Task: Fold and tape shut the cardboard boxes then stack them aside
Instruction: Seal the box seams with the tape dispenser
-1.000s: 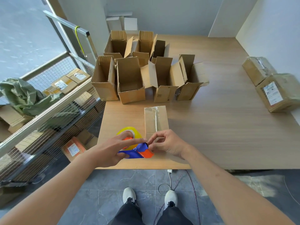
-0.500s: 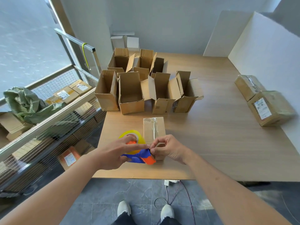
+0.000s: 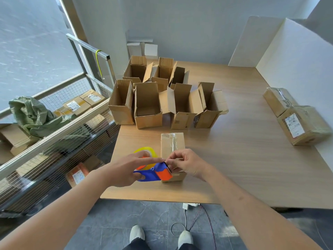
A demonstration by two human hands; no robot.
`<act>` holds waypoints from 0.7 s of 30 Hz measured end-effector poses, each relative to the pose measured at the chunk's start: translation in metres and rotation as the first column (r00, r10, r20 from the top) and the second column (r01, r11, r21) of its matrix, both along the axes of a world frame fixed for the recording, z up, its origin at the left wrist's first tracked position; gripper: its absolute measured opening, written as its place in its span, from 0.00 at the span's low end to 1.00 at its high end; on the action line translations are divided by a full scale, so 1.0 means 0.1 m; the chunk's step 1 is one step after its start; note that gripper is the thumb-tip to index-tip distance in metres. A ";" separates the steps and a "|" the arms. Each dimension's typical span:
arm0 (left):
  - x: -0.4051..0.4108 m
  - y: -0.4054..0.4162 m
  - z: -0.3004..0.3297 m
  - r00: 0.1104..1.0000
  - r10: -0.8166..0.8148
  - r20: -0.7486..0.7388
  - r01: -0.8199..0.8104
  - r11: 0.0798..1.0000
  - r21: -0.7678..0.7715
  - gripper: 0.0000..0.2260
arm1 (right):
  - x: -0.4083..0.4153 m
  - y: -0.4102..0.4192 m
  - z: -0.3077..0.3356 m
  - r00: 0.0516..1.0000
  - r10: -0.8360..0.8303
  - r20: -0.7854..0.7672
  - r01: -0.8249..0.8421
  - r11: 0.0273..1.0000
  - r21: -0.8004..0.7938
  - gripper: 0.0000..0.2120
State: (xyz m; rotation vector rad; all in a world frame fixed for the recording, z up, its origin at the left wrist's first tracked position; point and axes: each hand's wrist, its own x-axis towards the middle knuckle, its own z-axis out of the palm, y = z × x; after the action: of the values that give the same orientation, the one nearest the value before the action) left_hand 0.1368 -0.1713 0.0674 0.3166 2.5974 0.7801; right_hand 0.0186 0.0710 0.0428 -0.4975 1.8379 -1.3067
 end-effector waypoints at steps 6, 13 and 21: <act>-0.02 0.02 0.05 0.999 -0.031 0.023 0.031 0.999 0.015 0.40 | -0.08 -0.01 0.09 0.993 0.068 0.100 -0.075 0.995 0.063 0.09; -0.07 0.02 0.10 0.999 -0.020 0.033 0.019 0.999 0.026 0.40 | -0.13 0.11 0.10 0.982 0.089 0.168 -0.090 0.996 -0.001 0.15; -0.14 0.07 0.01 0.997 0.031 0.068 -0.034 0.998 0.046 0.37 | -0.10 0.07 -0.18 0.985 -0.131 -0.110 0.128 0.991 -0.040 0.02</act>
State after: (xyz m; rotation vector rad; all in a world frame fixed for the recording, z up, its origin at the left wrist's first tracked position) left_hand 0.1231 -0.1641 0.0689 0.2576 2.5302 0.8502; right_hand 0.0089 0.0776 0.0247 -0.4841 1.9727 -1.4226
